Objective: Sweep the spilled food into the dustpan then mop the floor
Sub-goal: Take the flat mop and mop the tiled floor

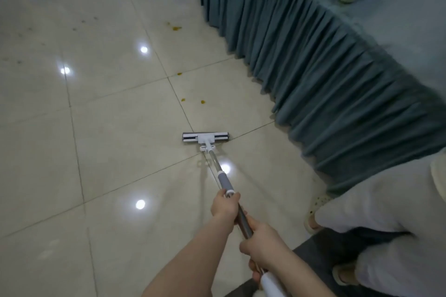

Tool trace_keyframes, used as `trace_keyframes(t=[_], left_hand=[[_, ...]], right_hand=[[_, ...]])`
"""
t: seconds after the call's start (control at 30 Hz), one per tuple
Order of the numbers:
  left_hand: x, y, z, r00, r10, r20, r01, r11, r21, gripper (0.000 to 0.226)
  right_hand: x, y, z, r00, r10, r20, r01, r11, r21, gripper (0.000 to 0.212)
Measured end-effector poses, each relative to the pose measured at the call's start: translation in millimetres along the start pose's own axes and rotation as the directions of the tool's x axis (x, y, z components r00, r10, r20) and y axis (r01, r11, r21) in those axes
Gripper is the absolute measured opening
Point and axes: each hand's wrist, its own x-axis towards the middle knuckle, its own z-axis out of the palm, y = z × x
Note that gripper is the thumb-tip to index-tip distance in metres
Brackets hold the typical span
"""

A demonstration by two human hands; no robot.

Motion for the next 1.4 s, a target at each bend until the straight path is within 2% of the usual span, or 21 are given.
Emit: trace_keyframes(t=[0.1,0.27,0.43,0.57,0.77,0.87,1.1,1.4], left_hand=[[-16,-6,21,0.999,-0.024,0.021,0.027,0.991,-0.130,0.036],[-18,-17,68,0.998,0.023,-0.060,-0.037,0.968,-0.247,0.016],[18,6,83,0.991,0.027,-0.128,-0.055,0.974,-0.218,0.019],[58,51,79,0.987,0.046,-0.156,-0.078,0.976,-0.205,0.027],[147,144,77,0.975,0.089,-0.205,-0.121,0.982,-0.147,0.026],[208,201,83,0.971,0.115,-0.209,-0.150,0.976,-0.159,0.017],[330,370,54,0.966,0.142,-0.214,-0.165,0.982,-0.093,0.020],[438,561,11,0.951,0.172,-0.255,-0.181,0.984,-0.009,0.016]], right_hand=[[-1,21,-21,1.000,0.004,0.028,-0.003,1.000,-0.027,0.081],[11,40,-53,0.999,-0.003,0.053,0.005,0.999,-0.044,0.082],[47,28,-71,0.997,-0.050,0.054,0.051,0.998,-0.020,0.086],[92,-8,-77,0.996,-0.064,0.063,0.061,0.997,0.046,0.087],[180,-94,-101,0.991,-0.103,0.079,0.102,0.994,0.028,0.089],[231,-149,-123,0.992,-0.115,0.060,0.115,0.993,0.009,0.086],[333,-326,-149,0.992,-0.120,0.051,0.118,0.992,0.036,0.084],[422,-531,-171,0.988,-0.114,0.105,0.110,0.993,0.045,0.086]])
